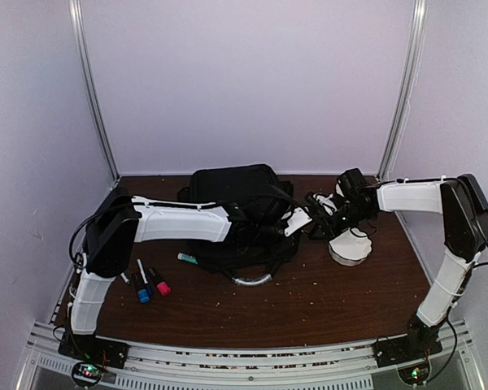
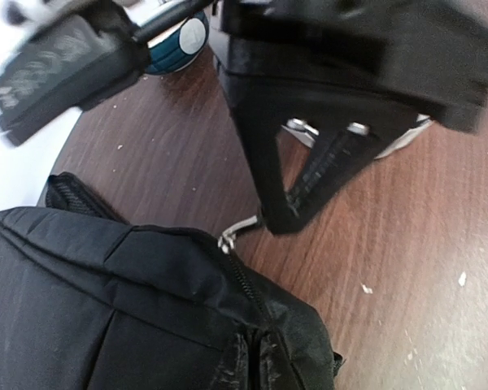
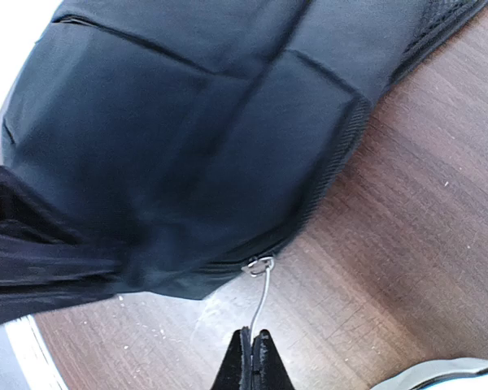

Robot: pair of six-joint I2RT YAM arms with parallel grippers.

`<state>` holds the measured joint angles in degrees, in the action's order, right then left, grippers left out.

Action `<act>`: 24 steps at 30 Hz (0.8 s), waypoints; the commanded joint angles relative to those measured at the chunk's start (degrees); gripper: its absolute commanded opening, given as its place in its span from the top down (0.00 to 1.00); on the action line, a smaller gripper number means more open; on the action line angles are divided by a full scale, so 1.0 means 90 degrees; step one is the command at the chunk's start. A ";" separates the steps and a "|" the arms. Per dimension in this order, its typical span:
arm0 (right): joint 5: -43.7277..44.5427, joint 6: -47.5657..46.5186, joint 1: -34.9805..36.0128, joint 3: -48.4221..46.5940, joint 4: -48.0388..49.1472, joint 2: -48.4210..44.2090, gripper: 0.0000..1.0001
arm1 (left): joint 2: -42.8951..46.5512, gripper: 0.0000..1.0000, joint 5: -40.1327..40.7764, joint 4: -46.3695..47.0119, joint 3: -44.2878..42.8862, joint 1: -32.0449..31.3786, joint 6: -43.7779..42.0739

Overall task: Pack the student bag
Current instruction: Zip the student bag into the largest pocket of the bag.

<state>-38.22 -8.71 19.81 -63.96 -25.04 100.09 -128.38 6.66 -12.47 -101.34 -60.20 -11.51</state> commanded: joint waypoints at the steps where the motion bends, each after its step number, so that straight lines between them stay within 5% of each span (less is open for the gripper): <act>1: 0.0513 0.0082 -0.0176 -0.0439 -0.0157 0.0276 1.00 | 0.0907 1.00 -0.0030 0.0159 0.0639 0.0078 -0.0074; 22: 0.1158 0.0386 -0.0373 -0.1923 -0.0686 0.1339 1.00 | 0.1110 1.00 -0.0252 0.0274 0.0933 0.0076 0.0019; 24: 0.1083 0.0355 -0.0384 -0.1882 -0.0728 0.1241 0.92 | 0.1058 1.00 -0.0212 0.0333 0.0889 0.0077 0.0005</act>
<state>-34.57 -6.83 18.87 -79.46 -32.45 111.09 -120.88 4.91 -10.37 -92.47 -59.92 -11.66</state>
